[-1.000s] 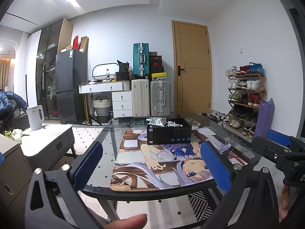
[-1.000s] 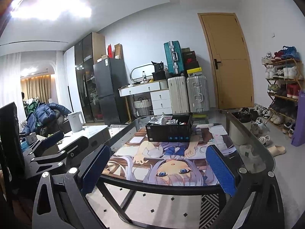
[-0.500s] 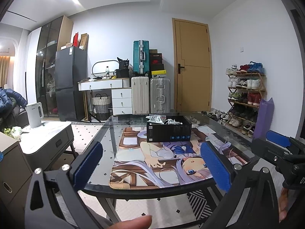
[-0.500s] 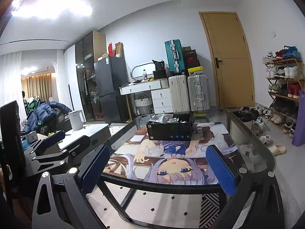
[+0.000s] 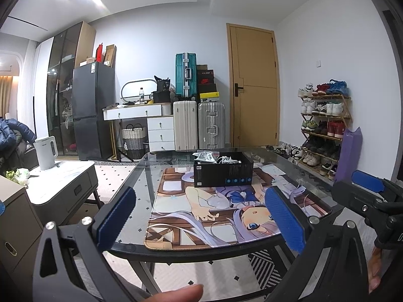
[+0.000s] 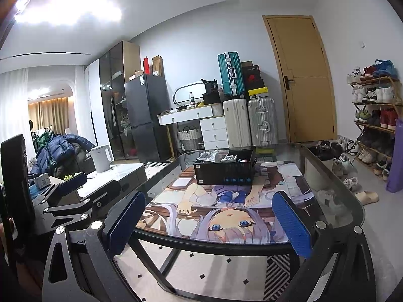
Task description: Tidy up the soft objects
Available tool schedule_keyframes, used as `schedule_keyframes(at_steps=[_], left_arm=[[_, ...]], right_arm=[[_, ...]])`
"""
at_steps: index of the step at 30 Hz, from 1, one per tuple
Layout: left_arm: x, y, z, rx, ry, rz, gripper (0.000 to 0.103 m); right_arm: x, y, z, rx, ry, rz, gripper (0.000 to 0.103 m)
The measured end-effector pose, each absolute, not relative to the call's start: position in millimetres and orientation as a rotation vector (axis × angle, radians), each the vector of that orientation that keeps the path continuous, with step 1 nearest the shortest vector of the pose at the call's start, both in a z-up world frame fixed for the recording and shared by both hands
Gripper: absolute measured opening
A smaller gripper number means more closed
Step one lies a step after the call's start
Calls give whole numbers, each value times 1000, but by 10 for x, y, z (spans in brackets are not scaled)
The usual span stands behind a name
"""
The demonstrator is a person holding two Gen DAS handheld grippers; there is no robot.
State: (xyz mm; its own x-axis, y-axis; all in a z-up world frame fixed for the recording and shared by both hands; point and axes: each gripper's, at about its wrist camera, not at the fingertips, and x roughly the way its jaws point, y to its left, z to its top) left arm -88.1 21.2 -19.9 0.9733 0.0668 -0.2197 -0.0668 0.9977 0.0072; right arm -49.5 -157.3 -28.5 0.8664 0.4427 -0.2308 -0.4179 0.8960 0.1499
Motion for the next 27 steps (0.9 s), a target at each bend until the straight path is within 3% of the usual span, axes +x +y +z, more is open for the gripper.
schedule_keyframes(at_steps=[27], left_arm=[[-867, 190, -199, -4, 218, 75, 103]], right_arm=[[-498, -1522, -304, 94, 273, 450, 102]])
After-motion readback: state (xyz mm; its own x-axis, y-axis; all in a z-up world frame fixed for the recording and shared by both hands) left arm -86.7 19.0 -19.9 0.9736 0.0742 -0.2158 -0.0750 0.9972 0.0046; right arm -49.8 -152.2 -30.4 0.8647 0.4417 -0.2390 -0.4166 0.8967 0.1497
